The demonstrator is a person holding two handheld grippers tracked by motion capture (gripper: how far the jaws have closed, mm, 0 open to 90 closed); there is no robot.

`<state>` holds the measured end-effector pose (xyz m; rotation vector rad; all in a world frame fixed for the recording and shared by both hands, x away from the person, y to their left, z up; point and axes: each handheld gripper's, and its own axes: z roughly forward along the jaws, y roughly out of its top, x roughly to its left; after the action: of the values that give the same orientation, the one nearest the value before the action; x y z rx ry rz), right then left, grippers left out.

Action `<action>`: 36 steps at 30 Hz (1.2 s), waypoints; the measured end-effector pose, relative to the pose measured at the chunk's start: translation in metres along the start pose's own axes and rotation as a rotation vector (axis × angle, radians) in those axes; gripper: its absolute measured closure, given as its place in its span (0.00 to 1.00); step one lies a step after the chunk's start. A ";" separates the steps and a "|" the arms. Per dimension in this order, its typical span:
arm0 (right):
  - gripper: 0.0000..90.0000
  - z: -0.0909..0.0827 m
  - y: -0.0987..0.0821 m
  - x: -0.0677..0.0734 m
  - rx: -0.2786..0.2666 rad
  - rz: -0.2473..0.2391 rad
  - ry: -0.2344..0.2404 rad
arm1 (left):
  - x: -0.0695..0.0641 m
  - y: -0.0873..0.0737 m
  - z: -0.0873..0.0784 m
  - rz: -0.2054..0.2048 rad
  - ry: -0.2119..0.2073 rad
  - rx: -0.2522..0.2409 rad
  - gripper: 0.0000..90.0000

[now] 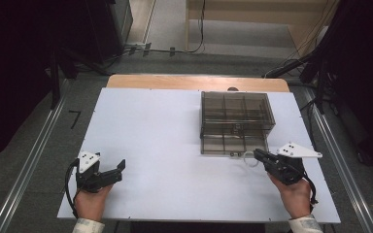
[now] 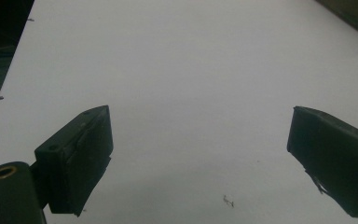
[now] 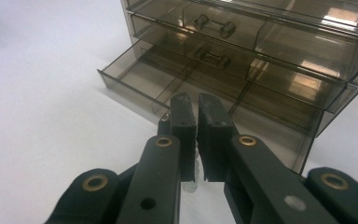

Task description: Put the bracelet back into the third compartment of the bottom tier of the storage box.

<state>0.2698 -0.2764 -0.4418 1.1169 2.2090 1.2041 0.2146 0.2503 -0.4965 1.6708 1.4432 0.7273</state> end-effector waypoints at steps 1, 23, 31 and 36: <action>0.93 0.000 0.000 -0.001 0.000 0.000 -0.001 | 0.000 0.000 0.000 0.000 0.000 0.000 0.08; 0.93 -0.002 0.007 -0.007 -0.041 0.025 -0.017 | 0.000 0.000 0.000 0.000 -0.001 0.001 0.08; 0.93 -0.002 0.008 -0.009 -0.052 0.031 -0.024 | 0.000 0.000 0.000 0.001 -0.001 0.001 0.08; 0.93 -0.003 0.009 -0.009 -0.060 0.039 -0.028 | 0.000 0.000 0.000 0.001 -0.001 0.003 0.08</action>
<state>0.2781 -0.2823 -0.4329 1.1506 2.1255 1.2540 0.2148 0.2504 -0.4966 1.6741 1.4429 0.7251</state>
